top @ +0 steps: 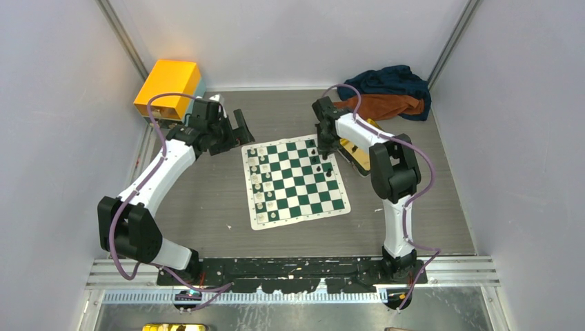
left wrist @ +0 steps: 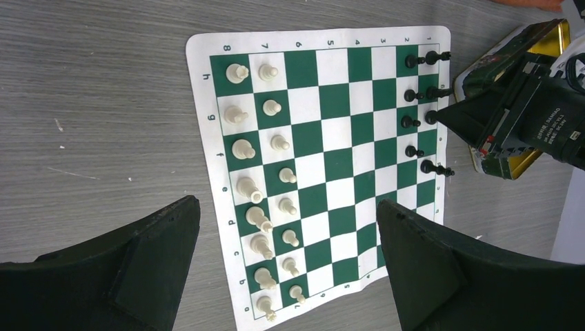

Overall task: Set up the chess pieces on the board
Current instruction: Place the chess piece on the chessboard.

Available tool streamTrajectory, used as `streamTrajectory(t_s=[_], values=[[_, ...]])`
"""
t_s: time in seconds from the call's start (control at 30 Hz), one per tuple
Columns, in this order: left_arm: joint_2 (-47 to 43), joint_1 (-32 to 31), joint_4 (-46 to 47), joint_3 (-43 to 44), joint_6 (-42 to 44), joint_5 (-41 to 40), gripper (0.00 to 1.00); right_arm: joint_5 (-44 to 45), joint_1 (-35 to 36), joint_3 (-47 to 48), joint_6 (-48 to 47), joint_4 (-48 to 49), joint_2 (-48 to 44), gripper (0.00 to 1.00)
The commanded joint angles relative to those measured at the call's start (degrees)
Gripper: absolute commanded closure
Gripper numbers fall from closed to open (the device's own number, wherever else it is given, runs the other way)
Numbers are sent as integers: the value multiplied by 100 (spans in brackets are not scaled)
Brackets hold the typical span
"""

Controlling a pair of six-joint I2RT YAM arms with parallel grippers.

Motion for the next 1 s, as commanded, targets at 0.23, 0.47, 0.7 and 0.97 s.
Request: streamTrajectory(t_s=[0.23, 0.47, 0.7, 0.97], values=[[-85, -19, 313, 6, 69, 66, 0, -20, -50, 361, -34, 91, 89, 99], [-33, -19, 334, 44, 73, 82, 0, 7, -58, 334, -41, 67, 93, 99], [13, -19, 344, 85, 63, 103, 0, 27, -87, 334, -59, 14, 93, 99], [38, -19, 352, 94, 47, 103, 0, 34, -112, 333, -94, -15, 65, 99]])
